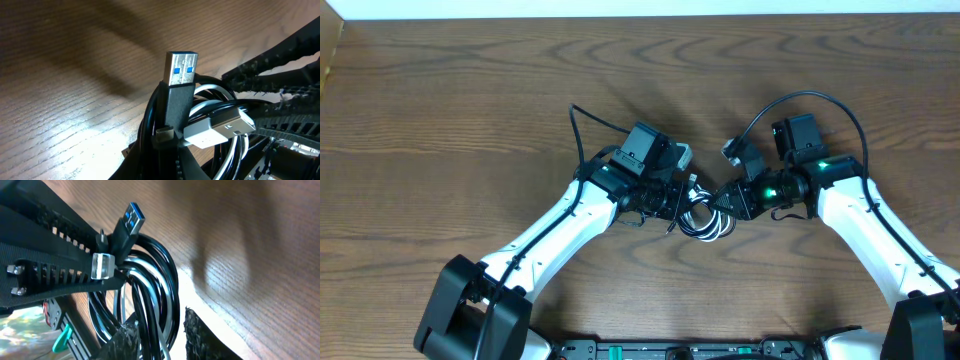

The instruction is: Untangle cables

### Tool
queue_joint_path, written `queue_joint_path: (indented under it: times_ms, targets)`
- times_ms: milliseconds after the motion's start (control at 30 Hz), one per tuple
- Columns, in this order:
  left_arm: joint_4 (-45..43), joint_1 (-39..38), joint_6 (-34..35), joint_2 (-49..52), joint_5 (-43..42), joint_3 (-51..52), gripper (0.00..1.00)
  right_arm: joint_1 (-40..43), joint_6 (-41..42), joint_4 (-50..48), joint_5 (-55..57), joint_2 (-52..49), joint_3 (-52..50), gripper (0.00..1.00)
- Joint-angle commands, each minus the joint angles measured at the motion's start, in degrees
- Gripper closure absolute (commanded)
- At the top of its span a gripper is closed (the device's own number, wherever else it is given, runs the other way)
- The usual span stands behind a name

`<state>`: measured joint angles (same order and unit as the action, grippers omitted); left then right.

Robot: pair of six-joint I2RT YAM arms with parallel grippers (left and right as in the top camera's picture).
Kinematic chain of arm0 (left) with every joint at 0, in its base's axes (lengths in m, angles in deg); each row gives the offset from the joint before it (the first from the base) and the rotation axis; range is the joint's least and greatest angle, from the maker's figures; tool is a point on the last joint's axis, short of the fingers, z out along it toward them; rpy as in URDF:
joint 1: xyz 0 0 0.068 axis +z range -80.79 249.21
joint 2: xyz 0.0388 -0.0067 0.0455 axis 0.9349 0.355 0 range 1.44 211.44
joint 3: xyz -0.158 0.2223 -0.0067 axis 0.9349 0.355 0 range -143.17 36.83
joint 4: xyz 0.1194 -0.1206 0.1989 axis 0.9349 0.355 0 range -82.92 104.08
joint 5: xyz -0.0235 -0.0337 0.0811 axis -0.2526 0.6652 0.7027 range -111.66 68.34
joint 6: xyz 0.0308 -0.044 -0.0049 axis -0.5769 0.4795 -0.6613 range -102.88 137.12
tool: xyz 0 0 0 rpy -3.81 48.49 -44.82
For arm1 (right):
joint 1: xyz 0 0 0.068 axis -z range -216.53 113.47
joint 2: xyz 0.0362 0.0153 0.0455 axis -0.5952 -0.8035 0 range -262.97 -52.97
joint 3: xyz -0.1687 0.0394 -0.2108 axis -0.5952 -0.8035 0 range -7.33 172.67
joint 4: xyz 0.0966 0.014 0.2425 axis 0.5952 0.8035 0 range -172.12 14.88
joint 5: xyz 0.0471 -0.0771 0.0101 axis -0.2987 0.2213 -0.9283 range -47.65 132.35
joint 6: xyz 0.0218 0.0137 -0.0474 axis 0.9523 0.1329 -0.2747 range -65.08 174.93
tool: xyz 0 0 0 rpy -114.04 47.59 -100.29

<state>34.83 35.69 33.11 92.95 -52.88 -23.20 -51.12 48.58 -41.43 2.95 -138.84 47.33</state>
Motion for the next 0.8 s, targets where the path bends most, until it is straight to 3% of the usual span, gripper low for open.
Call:
queue_joint_path:
  times_ms: [0, 167, 367, 567, 633, 700, 733, 767]
  targets:
    - [-0.7, 0.09, -1.38, -0.59, -1.14, -0.59, 0.93, -0.15, -0.42, 0.59, -0.33, -0.57, -0.07, 0.82]
    - [-1.53, 0.35, -1.38, -0.59, -1.11, -0.59, 0.93, -0.15, -0.42, 1.81, 1.31, -0.57, -0.07, 0.98]
    - [-0.85, 3.34, -1.38, -0.59, -1.11, -0.59, 0.93, -0.13, 2.4, 1.95, 14.43, -0.57, -0.07, 0.99]
    - [5.66, 6.12, -1.4, -0.59, 4.98, -0.59, 0.92, -0.09, 32.54, 4.94, 49.18, -0.63, -0.09, 0.99]
    - [6.6, 6.62, -1.38, -0.59, 4.94, -0.59, 0.93, -0.09, 39.98, 6.95, 54.42, -0.74, -0.09, 0.99]
    - [6.71, 6.73, -1.38, -0.59, 4.92, -0.59, 0.93, -0.09, 42.27, 6.91, 54.23, -0.85, -0.09, 0.99]
    - [6.47, 6.71, -1.36, -0.59, 4.87, -0.59, 0.94, -0.09, 42.29, 5.97, 51.91, -0.9, -0.09, 0.89]
    - [6.38, 6.64, -1.36, -0.59, 4.85, -0.59, 0.93, -0.09, 41.29, 4.61, 47.39, -0.9, -0.09, 0.62]
